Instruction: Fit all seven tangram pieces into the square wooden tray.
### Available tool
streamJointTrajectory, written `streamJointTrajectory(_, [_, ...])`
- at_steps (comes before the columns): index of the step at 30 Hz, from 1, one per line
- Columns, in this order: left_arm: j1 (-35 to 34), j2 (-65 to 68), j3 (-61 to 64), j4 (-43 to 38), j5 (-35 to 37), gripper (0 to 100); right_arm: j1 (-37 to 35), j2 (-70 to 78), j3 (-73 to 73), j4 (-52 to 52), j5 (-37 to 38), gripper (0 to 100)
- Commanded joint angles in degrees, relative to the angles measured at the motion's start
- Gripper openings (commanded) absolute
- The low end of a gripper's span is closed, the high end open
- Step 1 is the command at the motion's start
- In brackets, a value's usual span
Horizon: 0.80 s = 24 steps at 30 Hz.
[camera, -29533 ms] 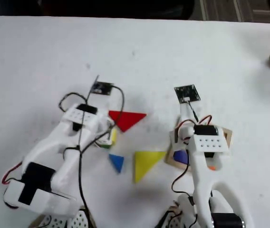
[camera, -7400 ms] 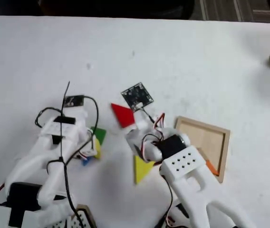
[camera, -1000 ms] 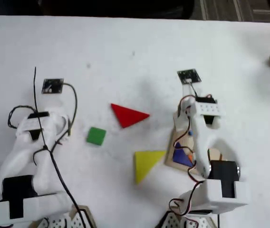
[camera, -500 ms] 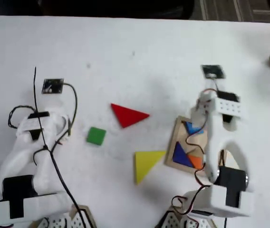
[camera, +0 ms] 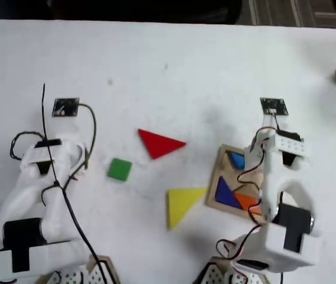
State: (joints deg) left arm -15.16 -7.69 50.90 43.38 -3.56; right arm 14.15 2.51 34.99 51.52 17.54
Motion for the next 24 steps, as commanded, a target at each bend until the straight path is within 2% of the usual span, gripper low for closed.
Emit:
streamJointTrajectory(1, [-0.5,0.0,-2.6,-1.2,-0.3,2,0.6,4.4,-7.4,1.2,0.4,1.7])
streamJointTrajectory(5, [-0.5,0.0,-2.6,-1.2,-0.3,2,0.5,8.8,-13.6,5.5,0.2,1.8])
streamJointTrajectory(10, [-0.5,0.0,-2.8,-1.2,-0.3,2,-0.2,8.1,-14.5,6.5,0.2,1.8])
streamJointTrajectory(24, [-0.5,0.2,-3.0,-1.2,-0.3,2,1.6,-11.5,-6.4,13.3,0.6,1.8])
